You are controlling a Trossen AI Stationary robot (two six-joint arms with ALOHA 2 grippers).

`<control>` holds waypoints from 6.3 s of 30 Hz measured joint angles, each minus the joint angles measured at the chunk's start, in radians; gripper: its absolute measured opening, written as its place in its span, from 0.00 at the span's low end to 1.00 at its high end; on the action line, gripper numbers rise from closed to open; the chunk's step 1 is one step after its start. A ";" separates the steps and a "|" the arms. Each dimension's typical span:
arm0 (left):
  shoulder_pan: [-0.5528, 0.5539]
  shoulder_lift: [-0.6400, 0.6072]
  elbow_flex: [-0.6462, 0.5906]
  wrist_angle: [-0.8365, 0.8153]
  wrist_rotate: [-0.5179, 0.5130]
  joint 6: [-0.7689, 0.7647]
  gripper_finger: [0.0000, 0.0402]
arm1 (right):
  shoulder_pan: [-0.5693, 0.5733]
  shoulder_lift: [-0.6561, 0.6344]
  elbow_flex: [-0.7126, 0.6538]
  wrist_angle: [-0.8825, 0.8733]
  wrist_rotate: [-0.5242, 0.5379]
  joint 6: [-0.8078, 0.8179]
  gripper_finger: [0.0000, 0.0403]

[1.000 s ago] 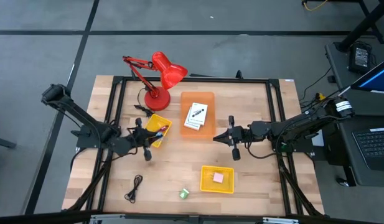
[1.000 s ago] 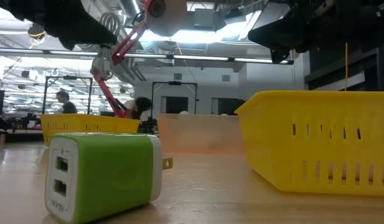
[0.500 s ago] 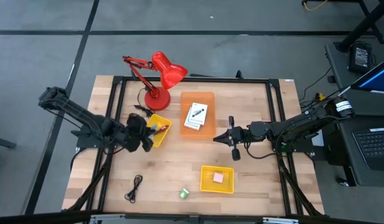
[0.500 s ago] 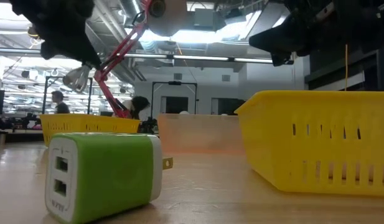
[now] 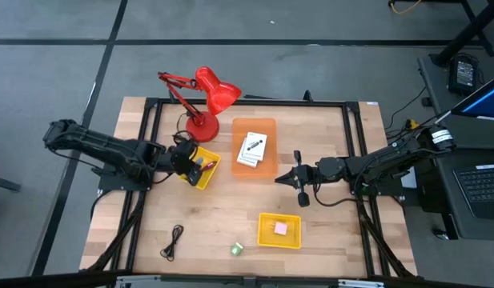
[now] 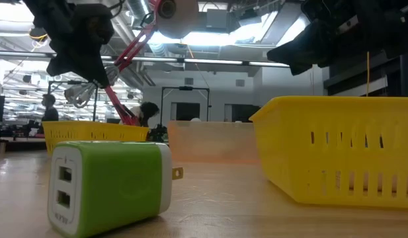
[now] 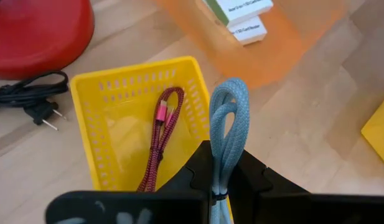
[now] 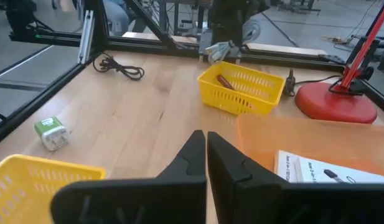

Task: Pick and place items into bin
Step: Put the blue charger cable into the left yellow bin, then put the black charger cable into the left yellow bin

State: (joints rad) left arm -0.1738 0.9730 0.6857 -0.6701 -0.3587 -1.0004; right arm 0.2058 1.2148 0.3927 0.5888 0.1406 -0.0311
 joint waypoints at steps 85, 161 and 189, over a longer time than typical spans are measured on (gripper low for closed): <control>-0.146 -0.030 -0.140 0.487 0.009 0.775 0.06 | -0.047 0.121 0.000 0.119 0.000 -0.110 0.00; -0.714 0.682 0.550 -0.317 0.376 -0.932 0.01 | -0.053 0.121 0.000 0.156 -0.001 -0.095 0.00; -0.776 0.682 0.550 -0.318 0.270 -1.132 0.01 | -0.053 0.121 0.000 0.000 -0.014 -0.135 0.00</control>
State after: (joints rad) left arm -0.9497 1.6554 1.2354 -0.9876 -0.0887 -2.1323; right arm 0.1524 1.3354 0.3927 0.5892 0.1269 -0.1665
